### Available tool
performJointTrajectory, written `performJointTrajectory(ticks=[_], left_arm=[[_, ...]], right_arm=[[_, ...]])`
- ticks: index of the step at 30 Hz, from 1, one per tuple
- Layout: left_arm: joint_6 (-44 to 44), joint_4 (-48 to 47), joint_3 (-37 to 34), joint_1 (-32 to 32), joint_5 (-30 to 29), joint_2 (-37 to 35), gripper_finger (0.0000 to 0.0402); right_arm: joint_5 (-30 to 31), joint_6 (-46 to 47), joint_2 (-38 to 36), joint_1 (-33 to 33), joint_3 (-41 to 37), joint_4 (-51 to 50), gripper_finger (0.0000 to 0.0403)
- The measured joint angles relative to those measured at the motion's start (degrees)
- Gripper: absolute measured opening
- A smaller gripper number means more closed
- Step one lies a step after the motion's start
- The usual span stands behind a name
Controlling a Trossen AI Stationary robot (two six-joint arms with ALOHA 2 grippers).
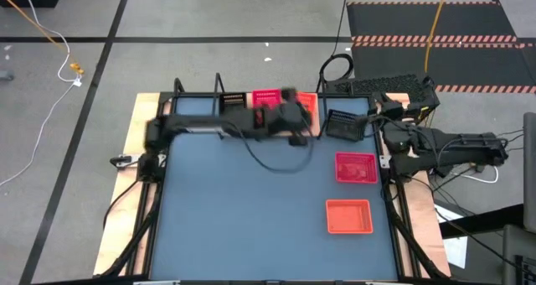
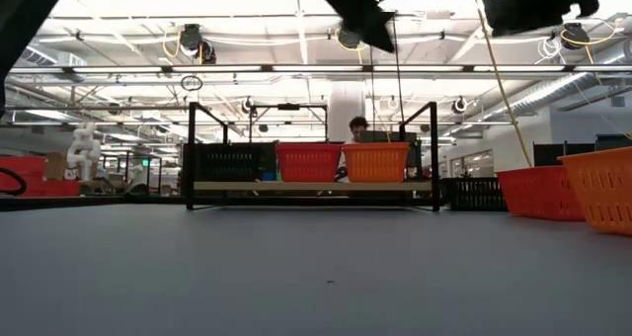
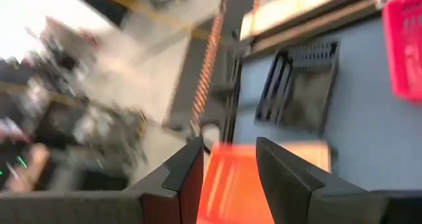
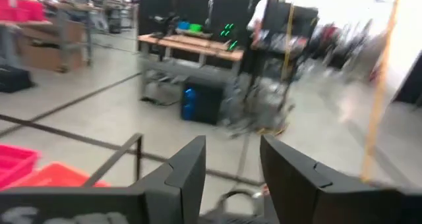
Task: Stack baskets on shelf by color
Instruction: Stack the black basket on top of the black basket on the shelf
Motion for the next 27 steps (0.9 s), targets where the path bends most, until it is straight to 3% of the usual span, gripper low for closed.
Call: performJointTrajectory(ticks=[4,9,14,16,27], left_arm=[[-6.67,-9.82,-0.02,5.05,7.65,-6.92,0.014],[-9.7,-12.86,-2.09,9.04,19.45,-13.91,0.014],[-5.98,-9.44,-10.96,9.84,23.89,-22.03,0.014],[-5.73,-7.01,-15.91,9.96,24.04,-25.82,0.014],[-10.3,16.84,-43.41,11.66,23.82,-42.7,0.014]], right_arm=[[-14.41,13.24,-0.08,-6.23,0.0,-7.98,0.0126],[-31.32,24.43,1.15,-10.45,-3.43,-17.58,0.0122],[-34.06,43.29,0.94,-14.6,-6.67,-38.54,0.0122],[-36.07,51.24,1.0,-16.17,-8.0,-41.65,0.0122],[-43.51,41.89,5.96,-24.48,-14.04,-26.47,0.0121]])
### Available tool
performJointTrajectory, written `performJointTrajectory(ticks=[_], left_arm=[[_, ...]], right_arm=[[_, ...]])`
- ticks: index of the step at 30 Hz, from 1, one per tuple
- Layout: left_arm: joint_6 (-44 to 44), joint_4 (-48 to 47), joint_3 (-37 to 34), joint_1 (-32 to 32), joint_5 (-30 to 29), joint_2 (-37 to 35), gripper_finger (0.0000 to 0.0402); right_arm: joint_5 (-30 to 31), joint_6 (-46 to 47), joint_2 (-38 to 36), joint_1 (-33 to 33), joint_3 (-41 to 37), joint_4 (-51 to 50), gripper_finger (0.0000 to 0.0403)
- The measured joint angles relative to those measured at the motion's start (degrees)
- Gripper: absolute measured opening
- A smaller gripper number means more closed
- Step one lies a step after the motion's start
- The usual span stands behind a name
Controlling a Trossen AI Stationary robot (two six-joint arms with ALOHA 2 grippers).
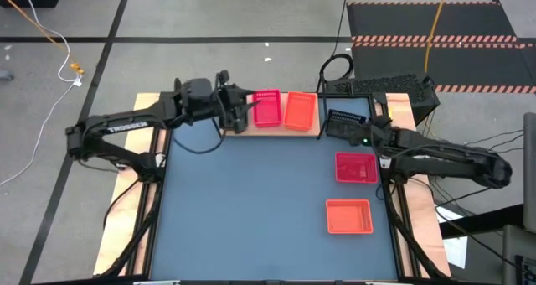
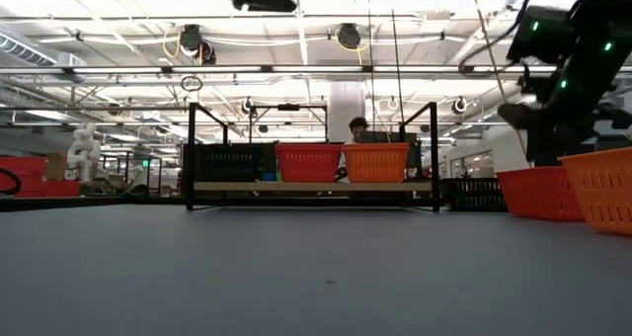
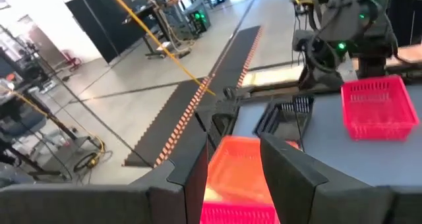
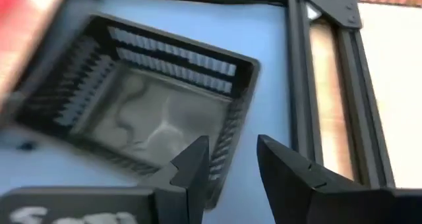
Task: Stack baskets on shelf by color
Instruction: Stack the black basket on top of the black basket on the shelf
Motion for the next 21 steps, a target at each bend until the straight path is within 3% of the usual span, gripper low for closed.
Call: performJointTrajectory(ticks=[5,11,15,18,21], left_arm=[[1.64,3.54,-6.43,-0.22,-0.17,-3.95,0.014],[0.17,2.32,-7.19,0.04,-1.01,-7.39,0.014],[0.16,0.99,-7.19,0.0,-0.98,-8.15,0.014],[0.22,0.47,-7.19,0.03,-1.0,-8.07,0.014],[0.24,0.6,-7.19,0.04,-1.0,-8.07,0.014]], right_arm=[[-0.28,-1.02,1.78,-5.7,-4.26,8.69,0.0121],[-8.88,-5.41,2.84,-12.35,-8.14,15.58,0.0121],[-9.07,-7.18,2.93,-15.01,-10.6,19.78,0.0115],[-6.58,-9.15,2.88,-16.07,-11.78,23.0,0.0089],[-4.36,-10.66,2.72,-16.38,-12.21,26.07,0.0033]])
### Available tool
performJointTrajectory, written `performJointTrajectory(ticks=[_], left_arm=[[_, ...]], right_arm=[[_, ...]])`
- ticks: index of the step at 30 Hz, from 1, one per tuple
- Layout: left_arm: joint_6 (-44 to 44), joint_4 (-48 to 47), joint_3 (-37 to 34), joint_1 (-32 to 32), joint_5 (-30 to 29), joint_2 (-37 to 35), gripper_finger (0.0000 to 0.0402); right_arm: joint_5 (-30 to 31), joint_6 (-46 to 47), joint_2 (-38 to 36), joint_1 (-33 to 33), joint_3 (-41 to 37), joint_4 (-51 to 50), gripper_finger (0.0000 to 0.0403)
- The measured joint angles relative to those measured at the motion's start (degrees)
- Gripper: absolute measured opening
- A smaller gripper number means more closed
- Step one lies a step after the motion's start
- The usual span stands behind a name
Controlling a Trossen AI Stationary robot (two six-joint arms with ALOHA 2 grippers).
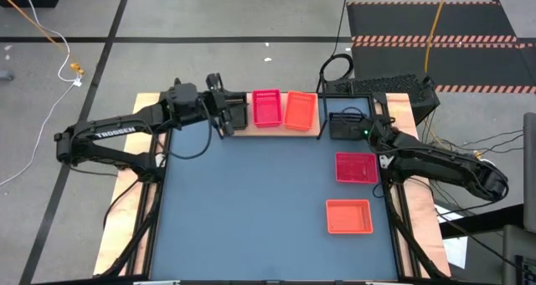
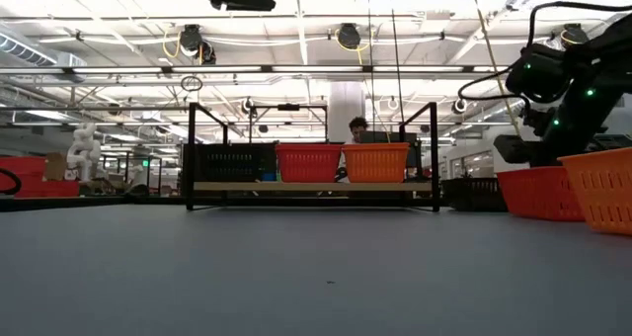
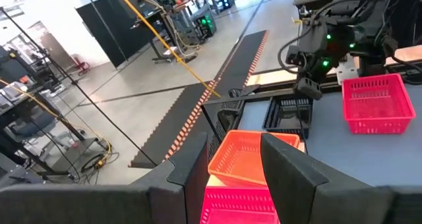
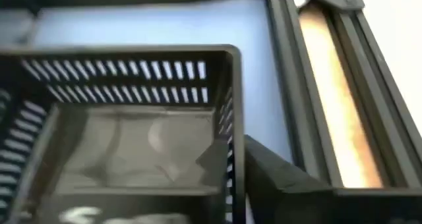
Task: Stack baskets on shelf by color
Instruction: Stack the black basket on top of the black basket on the shelf
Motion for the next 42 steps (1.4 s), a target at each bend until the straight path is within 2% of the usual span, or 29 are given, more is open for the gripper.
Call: performJointTrajectory(ticks=[2,6,13,15,18,22,28,31,34,37,42], left_arm=[[-0.02,-0.02,0.0,0.0,0.0,0.0,0.014],[0.0,-0.18,0.0,0.0,0.0,0.0,0.014],[3.6,-1.44,0.04,-0.04,0.0,3.3,0.014],[5.98,-0.75,0.04,-0.04,0.02,5.02,0.014],[9.43,0.73,0.04,-0.4,0.11,7.64,0.014],[18.71,4.6,0.04,-3.27,1.99,12.05,0.014],[38.35,14.31,0.02,-10.82,1.78,20.7,0.014],[48.86,19.8,-0.04,-14.62,-2.57,24.53,0.014],[54.45,28.22,-0.02,-17.57,-8.07,27.41,0.014],[56.72,34.13,0.02,-19.57,-10.55,28.88,0.014],[55.95,34.64,0.02,-21.78,-11.18,29.1,0.0141]], right_arm=[[0.01,-1.34,-0.33,-0.04,0.0,3.08,0.0011],[0.31,-3.06,-2.15,0.02,-0.02,11.06,0.0009],[9.2,-15.67,-8.52,0.03,-0.02,31.98,0.0005],[8.51,-21.47,-10.19,0.09,-0.02,39.6,0.0004],[1.07,-29.26,-11.99,1.16,-0.01,47.65,0.0003],[-12.91,-30.9,-12.91,3.82,0.02,46.48,0.0003],[-22.43,-31.09,-11.85,8.34,3.07,45.13,0.0001],[-22.83,-31.82,-11.46,11.82,5.83,44.28,0.0001],[-22.09,-33.61,-10.19,14.99,7.87,40.58,0.0001],[-18.61,-34.3,-7.73,17.53,9.71,36.6,0.0001],[-16.5,-34.74,-1.8,21.83,12.7,35.93,0.0001]])
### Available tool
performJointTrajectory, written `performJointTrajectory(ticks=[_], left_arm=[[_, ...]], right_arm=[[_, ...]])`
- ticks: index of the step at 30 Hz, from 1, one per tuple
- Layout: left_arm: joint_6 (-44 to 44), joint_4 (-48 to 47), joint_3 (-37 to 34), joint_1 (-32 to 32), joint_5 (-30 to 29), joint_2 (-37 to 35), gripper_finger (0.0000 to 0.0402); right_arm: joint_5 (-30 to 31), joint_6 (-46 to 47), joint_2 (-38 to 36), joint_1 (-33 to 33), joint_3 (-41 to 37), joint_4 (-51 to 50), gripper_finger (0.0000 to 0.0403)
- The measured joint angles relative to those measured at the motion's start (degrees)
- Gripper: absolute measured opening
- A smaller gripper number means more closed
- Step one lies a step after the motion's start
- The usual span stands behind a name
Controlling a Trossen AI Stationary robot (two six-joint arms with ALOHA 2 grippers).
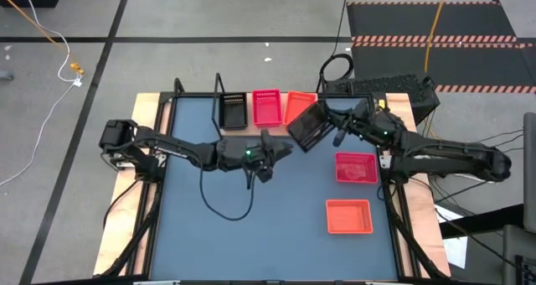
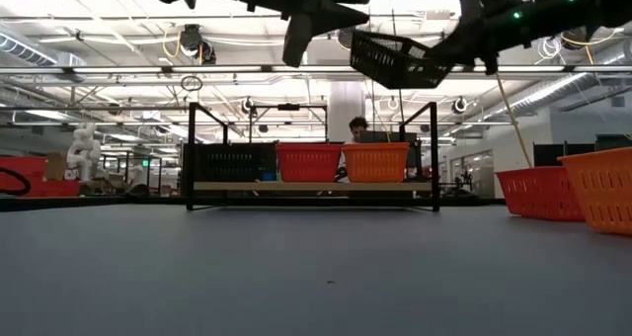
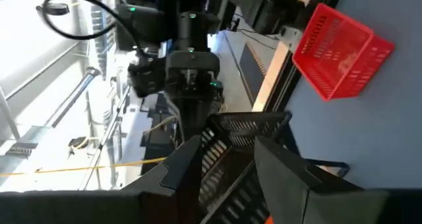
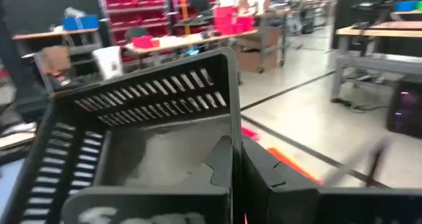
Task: Stack baskets on shelf by color
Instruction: Stack the black basket on top of the black basket on the shelf
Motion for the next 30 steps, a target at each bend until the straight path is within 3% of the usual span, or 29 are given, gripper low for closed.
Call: performJointTrajectory(ticks=[6,12,20,24,27,30], left_arm=[[0.67,-7.23,0.0,-1.49,-2.28,-0.01,0.0141],[-8.05,-21.38,3.06,-1.46,-4.91,0.01,0.0141],[-20.41,-42.54,8.89,-0.39,-5.23,-0.05,0.014],[-24.31,-44.13,9.27,0.69,-5.15,-0.03,0.0138],[-24.25,-42.65,9.27,0.95,-5.15,0.02,0.0107],[-23.56,-42.0,9.29,0.62,-4.78,0.05,0.0036]], right_arm=[[1.4,-0.96,8.68,5.28,5.8,-1.9,0.0],[6.19,-4.3,15.49,9.18,10.91,-5.56,0.0001],[6.06,-8.11,18.53,12.43,14.44,-5.45,0.0001],[6.44,-10.7,18.43,13.76,14.6,-4.22,0.0002],[6.5,-11.9,18.27,14.21,14.6,-3.55,0.0003],[6.37,-12.12,18.27,14.22,14.6,-3.53,0.0004]])
